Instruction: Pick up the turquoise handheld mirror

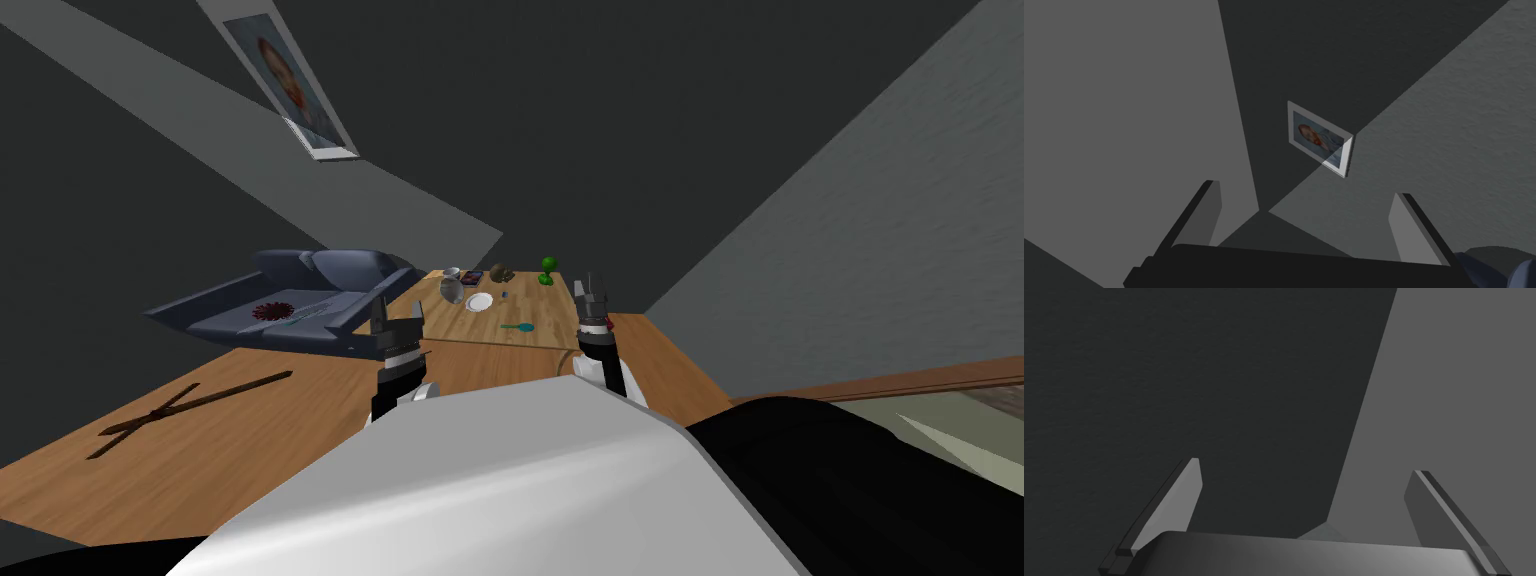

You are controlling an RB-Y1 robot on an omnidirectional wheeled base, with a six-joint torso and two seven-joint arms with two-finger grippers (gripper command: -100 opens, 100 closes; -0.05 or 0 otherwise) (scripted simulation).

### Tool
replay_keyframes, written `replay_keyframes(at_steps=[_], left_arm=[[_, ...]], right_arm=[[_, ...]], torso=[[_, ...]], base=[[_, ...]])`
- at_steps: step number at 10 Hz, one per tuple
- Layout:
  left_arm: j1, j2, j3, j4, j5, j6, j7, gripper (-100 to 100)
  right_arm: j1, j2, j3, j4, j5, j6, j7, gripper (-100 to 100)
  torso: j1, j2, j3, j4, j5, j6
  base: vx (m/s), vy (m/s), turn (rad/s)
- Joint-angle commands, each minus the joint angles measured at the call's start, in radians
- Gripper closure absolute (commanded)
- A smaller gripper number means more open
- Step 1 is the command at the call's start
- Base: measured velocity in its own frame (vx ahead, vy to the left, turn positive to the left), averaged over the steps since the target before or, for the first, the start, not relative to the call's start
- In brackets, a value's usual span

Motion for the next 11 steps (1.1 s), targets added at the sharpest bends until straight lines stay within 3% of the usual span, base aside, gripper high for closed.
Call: replay_keyframes(at_steps=[1,6,11], left_arm=[[0.000,0.000,0.000,0.000,0.000,0.000,0.000,0],[0.000,0.000,0.000,0.000,0.000,0.000,0.000,0],[0.000,0.000,0.000,0.000,0.000,0.000,0.000,0]], right_arm=[[0.005,-0.032,0.015,0.001,-0.018,-0.002,0.023,-100],[0.041,-0.115,0.085,0.017,-0.088,0.003,0.123,-100],[0.126,-0.235,0.189,0.077,-0.164,0.041,0.259,-100]], torso=[[0.000,0.000,0.000,0.000,0.000,0.000],[0.004,0.002,0.001,0.001,0.001,0.000],[0.005,0.002,0.001,0.000,0.001,-0.001]], base=[[-0.022,0.020,0.088],[-0.035,0.054,0.156],[-0.027,0.080,0.289]])
